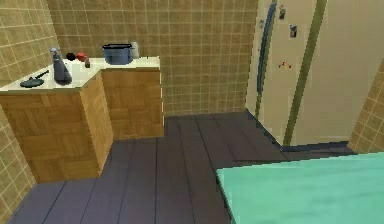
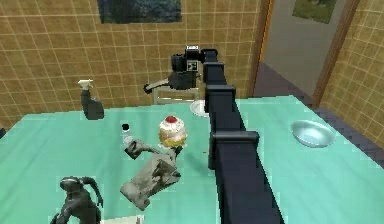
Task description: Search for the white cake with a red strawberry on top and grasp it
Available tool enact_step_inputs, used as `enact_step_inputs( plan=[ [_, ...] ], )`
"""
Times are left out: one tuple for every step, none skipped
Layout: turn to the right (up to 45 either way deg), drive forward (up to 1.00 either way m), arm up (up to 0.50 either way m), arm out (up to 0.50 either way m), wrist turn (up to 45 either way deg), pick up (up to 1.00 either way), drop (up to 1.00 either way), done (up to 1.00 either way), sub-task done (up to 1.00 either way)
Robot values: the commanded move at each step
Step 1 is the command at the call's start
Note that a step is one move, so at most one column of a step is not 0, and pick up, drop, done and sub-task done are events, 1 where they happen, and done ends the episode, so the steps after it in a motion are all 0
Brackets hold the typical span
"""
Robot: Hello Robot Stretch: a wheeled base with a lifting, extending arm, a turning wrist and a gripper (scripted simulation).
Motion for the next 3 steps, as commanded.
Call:
enact_step_inputs(
  plan=[
    [0.0,0.0,-0.3,0.0,0.0,0.0,0.0,0.0,0.0],
    [0.0,0.0,0.0,0.0,0.0,1.0,0.0,0.0,0.0],
    [0.0,0.0,0.1,0.0,0.0,0.0,0.0,0.0,0.0]
  ],
)
